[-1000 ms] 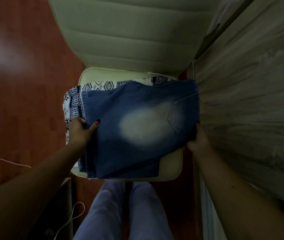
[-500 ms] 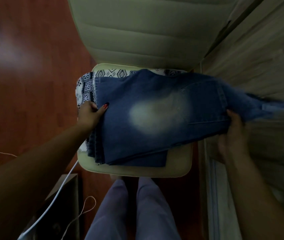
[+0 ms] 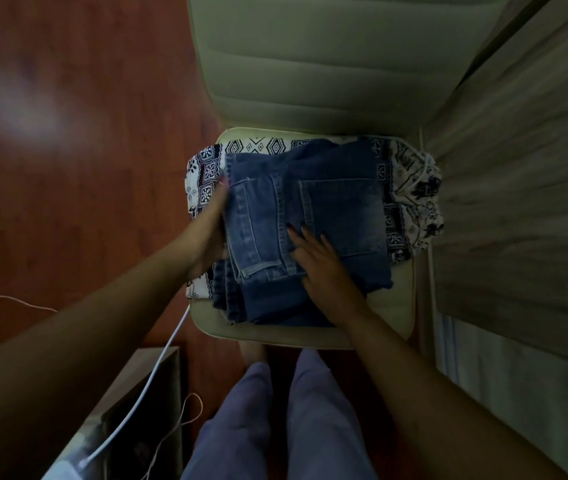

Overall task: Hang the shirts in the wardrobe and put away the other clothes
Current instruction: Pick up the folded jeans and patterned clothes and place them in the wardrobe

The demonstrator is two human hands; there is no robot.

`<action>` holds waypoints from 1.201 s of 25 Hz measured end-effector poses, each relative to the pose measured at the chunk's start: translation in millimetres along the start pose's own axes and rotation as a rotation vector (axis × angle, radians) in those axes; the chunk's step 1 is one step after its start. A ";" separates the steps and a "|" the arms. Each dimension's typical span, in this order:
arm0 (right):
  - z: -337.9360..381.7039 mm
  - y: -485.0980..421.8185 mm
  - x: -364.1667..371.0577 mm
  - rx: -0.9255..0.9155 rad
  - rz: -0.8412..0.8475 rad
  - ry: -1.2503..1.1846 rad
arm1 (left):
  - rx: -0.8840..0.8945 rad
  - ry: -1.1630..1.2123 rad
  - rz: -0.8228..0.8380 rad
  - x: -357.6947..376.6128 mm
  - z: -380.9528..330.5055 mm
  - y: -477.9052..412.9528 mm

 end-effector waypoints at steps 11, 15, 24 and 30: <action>-0.7 7.9 11.6 -0.019 0.083 0.040 | 0.144 -0.238 -0.451 -30.6 21.7 -11.3; -3.7 6.7 11.4 -0.019 0.065 -0.007 | 0.154 -0.214 -0.359 -32.8 16.9 -19.1; -14.4 17.6 -25.6 0.122 -0.223 -0.382 | 0.163 -0.108 -0.088 -10.8 12.6 -35.8; -155.4 62.2 -90.5 0.893 -1.008 -0.751 | 0.192 -0.115 -0.104 -13.1 18.0 -36.1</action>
Point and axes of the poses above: each hand's wrist, its own y-axis away from the middle knuckle, its own x-axis out of the palm, z = x × y, the point moved 5 cm from there along -y, towards the middle knuckle, and after that the axes turned 8 degrees about z, right-handed, at the moved point
